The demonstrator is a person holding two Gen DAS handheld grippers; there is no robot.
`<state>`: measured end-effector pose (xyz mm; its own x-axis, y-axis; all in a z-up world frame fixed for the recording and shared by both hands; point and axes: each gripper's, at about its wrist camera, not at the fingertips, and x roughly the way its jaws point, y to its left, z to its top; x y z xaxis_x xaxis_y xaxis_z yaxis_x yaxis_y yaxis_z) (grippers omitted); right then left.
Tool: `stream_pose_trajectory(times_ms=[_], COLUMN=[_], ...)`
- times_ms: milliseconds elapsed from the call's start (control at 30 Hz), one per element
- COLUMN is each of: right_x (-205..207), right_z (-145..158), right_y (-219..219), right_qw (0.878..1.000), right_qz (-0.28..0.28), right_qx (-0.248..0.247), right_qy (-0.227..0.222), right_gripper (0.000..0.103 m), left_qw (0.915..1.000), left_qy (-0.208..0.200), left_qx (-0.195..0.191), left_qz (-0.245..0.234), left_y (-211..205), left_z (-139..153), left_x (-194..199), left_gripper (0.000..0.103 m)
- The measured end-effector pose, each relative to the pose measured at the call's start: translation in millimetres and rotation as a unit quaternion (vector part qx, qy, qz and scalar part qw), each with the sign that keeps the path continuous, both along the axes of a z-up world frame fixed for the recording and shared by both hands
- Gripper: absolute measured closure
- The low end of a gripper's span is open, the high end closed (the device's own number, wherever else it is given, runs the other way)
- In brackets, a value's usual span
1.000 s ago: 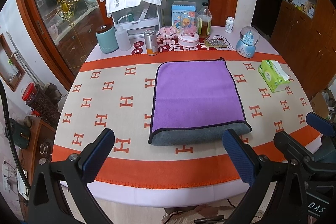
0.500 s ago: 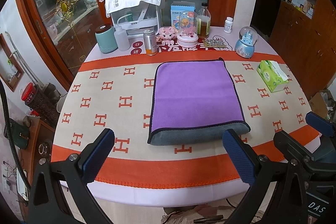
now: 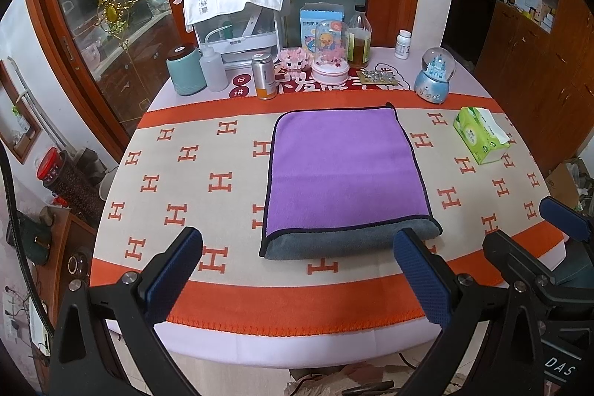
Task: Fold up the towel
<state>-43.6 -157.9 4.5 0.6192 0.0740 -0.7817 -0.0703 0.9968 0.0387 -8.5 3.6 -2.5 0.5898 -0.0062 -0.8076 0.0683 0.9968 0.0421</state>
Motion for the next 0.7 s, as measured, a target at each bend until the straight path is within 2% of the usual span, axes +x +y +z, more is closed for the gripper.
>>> stream_pose_trajectory(times_ms=[200, 367, 433, 700], right_x=[-2.6, 14.7, 22.9, 48.5], right_z=[-1.7, -2.7, -6.3, -36.2], right_y=[4.7, 13.8, 5.0, -13.4], right_qw=[1.0, 1.0, 1.0, 0.999], right_qz=[0.002, 0.011, 0.013, -0.001], right_qx=[0.003, 0.007, 0.009, 0.007], right_qy=[0.003, 0.013, 0.016, 0.039], right_gripper=[0.015, 0.016, 0.016, 0.018], left_qw=[1.0, 1.0, 0.9999, 0.9991], left_qy=[0.0, 0.008, 0.013, 0.044], left_qx=[0.002, -0.003, -0.009, 0.0], left_qz=[0.0, -0.001, -0.004, 0.0], left_y=[-1.2, -1.9, -1.8, 12.6], left_z=[1.5, -0.2, -2.4, -36.8], left_x=[-0.3, 2.6, 4.9, 41.2], left_gripper=[0.001, 0.001, 0.001, 0.001])
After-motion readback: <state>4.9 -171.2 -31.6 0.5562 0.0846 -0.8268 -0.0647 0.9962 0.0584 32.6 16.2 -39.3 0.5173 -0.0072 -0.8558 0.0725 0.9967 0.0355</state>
